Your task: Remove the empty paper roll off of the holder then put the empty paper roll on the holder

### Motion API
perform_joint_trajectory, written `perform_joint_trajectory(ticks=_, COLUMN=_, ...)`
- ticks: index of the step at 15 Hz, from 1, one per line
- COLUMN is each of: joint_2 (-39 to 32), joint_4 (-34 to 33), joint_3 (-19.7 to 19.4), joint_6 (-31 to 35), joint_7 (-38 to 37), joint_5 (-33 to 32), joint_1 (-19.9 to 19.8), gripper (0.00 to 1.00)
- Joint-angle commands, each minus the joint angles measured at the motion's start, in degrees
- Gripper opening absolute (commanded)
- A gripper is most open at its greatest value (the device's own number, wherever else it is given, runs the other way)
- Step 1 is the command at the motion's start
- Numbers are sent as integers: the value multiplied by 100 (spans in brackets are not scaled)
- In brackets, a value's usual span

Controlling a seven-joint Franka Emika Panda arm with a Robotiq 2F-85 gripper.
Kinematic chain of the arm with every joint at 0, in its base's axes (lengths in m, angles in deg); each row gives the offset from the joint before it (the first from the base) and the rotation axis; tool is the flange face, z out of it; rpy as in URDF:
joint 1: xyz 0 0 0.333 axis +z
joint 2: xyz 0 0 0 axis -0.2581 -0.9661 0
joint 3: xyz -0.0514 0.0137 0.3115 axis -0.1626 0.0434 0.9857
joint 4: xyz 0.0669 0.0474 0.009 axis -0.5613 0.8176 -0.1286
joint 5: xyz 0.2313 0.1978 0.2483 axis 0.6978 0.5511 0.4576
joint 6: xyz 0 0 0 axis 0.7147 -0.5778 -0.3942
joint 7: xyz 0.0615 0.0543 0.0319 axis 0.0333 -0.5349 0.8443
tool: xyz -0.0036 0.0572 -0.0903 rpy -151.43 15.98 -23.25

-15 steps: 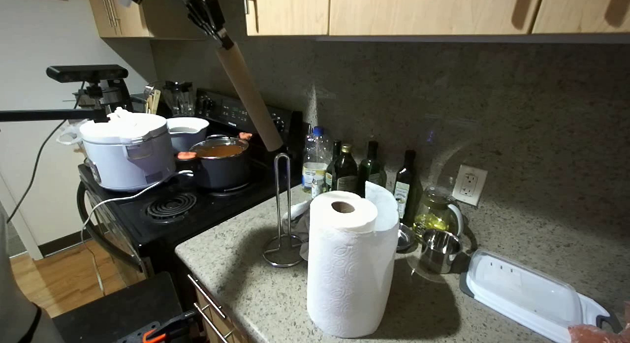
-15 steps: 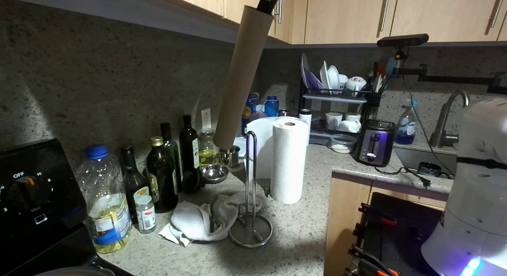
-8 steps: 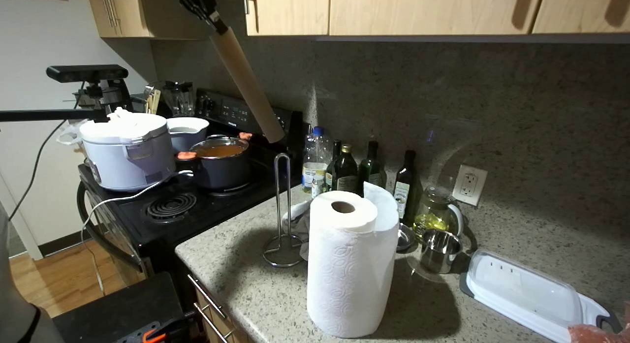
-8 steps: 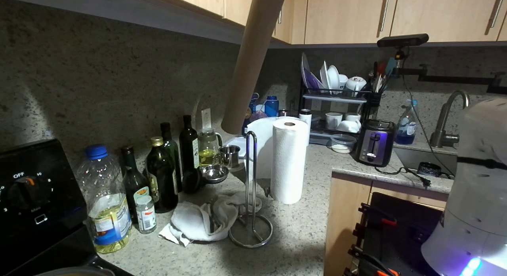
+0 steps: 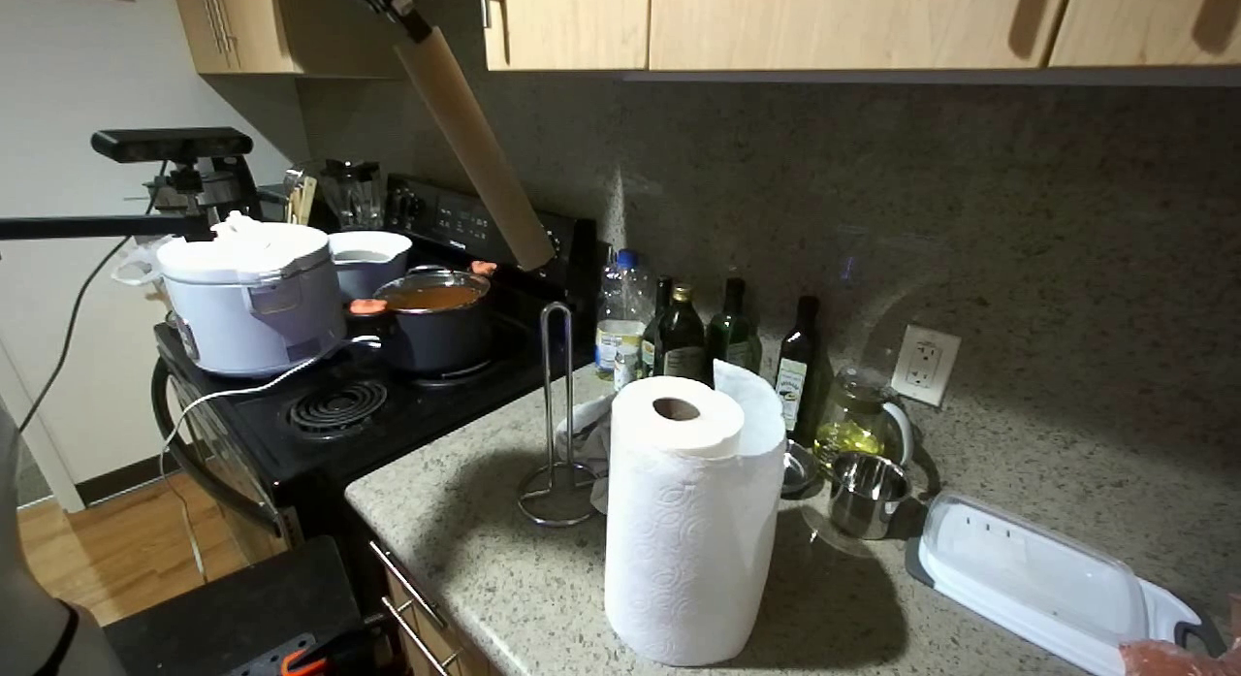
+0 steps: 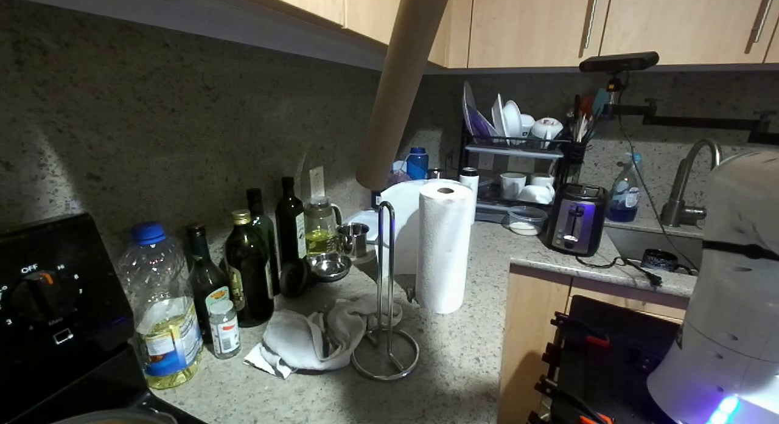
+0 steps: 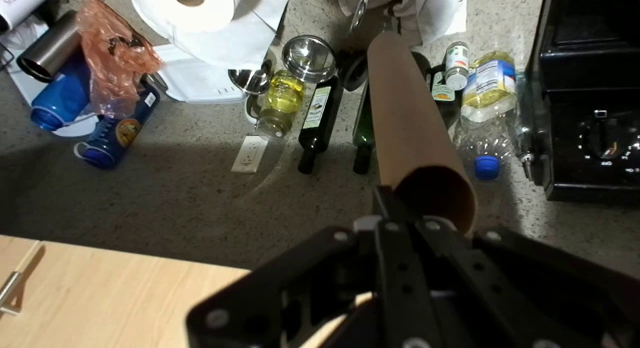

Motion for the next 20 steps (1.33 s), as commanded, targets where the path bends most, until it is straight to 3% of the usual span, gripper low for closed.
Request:
perform_joint_trajectory(ticks=1, joint_2=-55, joint_4=-201, joint_3=13, joint_6=-241, joint_7=-137, joint_5=-64, joint_1=-140, gripper=0)
perform_joint_trajectory(ticks=20, joint_2=-209, joint_4=-158, joint_3=-407, joint_6=-374, joint_7=-66, joint_5=385, joint_1=-179, gripper=0)
